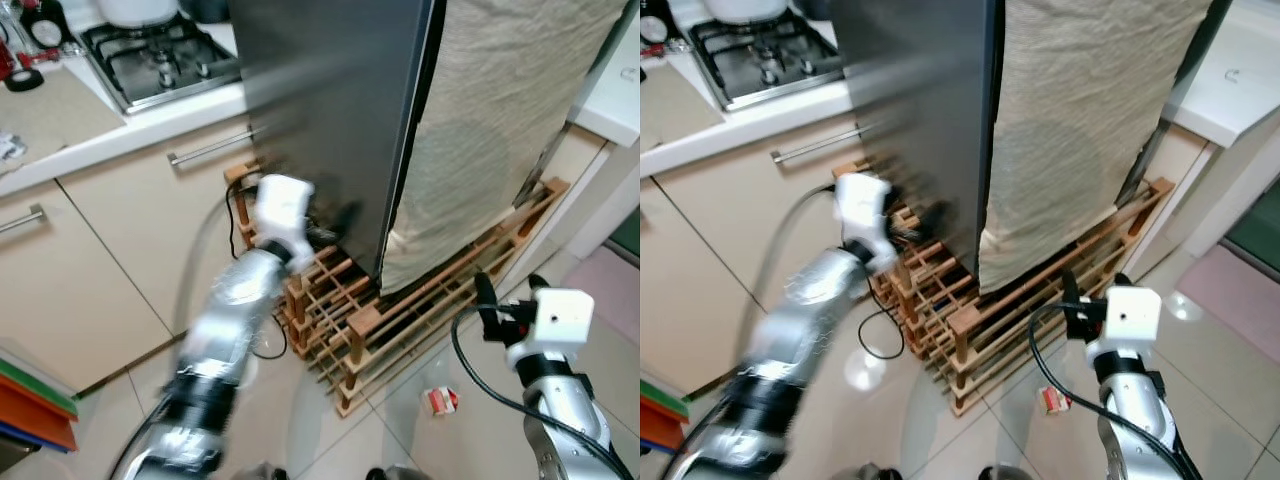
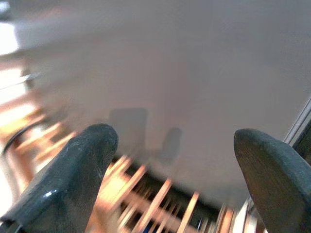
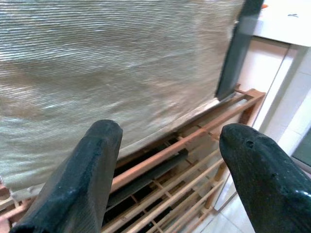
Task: Restocking fridge
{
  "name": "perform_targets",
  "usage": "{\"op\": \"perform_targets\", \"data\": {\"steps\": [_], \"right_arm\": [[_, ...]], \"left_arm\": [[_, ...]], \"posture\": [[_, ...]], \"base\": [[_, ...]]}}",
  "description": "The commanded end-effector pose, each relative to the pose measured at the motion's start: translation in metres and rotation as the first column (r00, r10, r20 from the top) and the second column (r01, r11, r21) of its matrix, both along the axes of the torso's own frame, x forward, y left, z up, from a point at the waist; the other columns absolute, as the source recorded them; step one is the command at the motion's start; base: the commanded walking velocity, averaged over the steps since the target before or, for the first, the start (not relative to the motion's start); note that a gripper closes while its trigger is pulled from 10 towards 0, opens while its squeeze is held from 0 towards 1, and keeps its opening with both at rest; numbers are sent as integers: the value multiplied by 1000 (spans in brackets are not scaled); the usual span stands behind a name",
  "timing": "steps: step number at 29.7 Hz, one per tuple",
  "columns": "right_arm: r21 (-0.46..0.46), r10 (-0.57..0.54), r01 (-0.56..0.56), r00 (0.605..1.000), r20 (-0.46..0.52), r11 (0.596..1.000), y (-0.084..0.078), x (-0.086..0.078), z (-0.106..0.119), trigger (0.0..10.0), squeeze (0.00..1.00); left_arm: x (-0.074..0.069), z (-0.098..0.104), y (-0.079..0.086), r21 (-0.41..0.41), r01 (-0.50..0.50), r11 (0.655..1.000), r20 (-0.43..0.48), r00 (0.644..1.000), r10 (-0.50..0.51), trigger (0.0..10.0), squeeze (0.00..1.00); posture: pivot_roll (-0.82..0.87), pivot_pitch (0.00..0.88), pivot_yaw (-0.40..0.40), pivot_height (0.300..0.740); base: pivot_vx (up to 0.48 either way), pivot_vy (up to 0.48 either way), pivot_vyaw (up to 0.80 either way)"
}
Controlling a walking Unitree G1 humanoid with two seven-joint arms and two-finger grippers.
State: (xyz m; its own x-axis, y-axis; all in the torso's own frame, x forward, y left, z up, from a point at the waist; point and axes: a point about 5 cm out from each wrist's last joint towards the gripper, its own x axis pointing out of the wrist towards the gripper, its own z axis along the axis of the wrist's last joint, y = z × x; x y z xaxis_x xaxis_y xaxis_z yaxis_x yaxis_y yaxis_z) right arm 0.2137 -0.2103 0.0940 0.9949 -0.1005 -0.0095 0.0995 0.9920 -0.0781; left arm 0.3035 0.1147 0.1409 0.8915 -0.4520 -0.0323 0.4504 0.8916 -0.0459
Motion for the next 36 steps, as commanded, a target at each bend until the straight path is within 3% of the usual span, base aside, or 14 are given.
{"op": "perform_targets", "data": {"steps": [1, 2, 3, 6, 8, 9, 10, 12, 14, 16, 22, 30, 32, 36], "right_arm": [[13, -19, 19, 1000, -2, 1000, -1, -1, 0, 10000, 12], [16, -40, 40, 999, -9, 999, -4, -4, -1, 10000, 12], [16, -40, 40, 999, -9, 999, -4, -4, -1, 10000, 12], [11, -68, 68, 998, -4, 998, -7, -10, 2, 10000, 12], [11, -68, 68, 998, -4, 998, -7, -10, 2, 10000, 12], [3, -80, 80, 997, -1, 997, -8, -14, 5, 10000, 12], [-4, -88, 88, 996, 0, 996, -11, -19, 8, 10000, 16], [-13, -103, 103, 995, 1, 995, -15, -24, 11, 10000, 16], [-15, -106, 106, 994, 2, 994, -16, -25, 12, 10000, 12], [-15, -102, 102, 995, 6, 995, -15, -22, 13, 10000, 12], [-6, -86, 86, 996, 27, 996, -10, -10, 19, 10000, 12], [-5, -79, 79, 996, 30, 997, -10, -6, 19, 10000, 12], [1, -68, 68, 997, 30, 998, -8, -8, 19, 10000, 12], [19, -51, 50, 998, 44, 999, -6, -11, 22, 10000, 16]], "left_arm": [[-10, 1, -2, 5, 54, 999, 0, 999, -54, 10000, 0], [-27, -3, 8, 39, 95, 995, 26, 995, -96, 10000, 0], [-27, -3, 8, 39, 95, 995, 26, 995, -96, 10000, 0], [-53, -7, 20, 166, 124, 978, 114, 983, -144, 10000, 0], [-53, -7, 20, 166, 124, 978, 114, 983, -144, 10000, 0], [-59, -6, 28, 148, 72, 986, 118, 989, -90, 10000, 0], [-59, -3, 40, 96, -52, 994, 111, 993, 41, 10000, 0], [-58, 2, 49, 42, -201, 979, 92, 976, 197, 10000, 0], [-55, 4, 45, 41, -217, 975, 96, 972, 213, 10000, 0], [-44, 8, 32, 44, -191, 981, 109, 977, 185, 10000, 0], [-33, 14, -5, 28, 10, 1000, 84, 996, -12, 10000, 0], [-14, 32, -32, 16, 125, 992, 115, 985, -126, 10000, 0], [-12, 38, -47, 1, 185, 983, 122, 975, -184, 10000, 0], [-15, 38, -57, 2, 260, 966, 101, 961, -259, 10000, 0]], "posture": [[6, 27, 32, 740], [10, 19, 31, 740], [10, 19, 31, 740], [9, 7, 22, 740], [9, 7, 22, 740], [5, 0, 18, 740], [-2, 0, 11, 740], [2, 0, 3, 740], [-1, 0, 1, 740], [-6, 0, 3, 740], [-27, 3, 11, 740], [-42, 18, 17, 740], [-49, 24, 20, 740], [-58, 32, 23, 740]], "base": [[0, 0, 0], [0, 0, 0], [0, 0, 0], [0, 0, 0], [0, 0, 0], [0, 0, 0], [0, 0, 0], [0, 0, 0], [0, 0, 0], [0, 0, 0], [0, 0, 0], [0, 0, 0], [0, 0, 0], [0, 0, 0]]}}
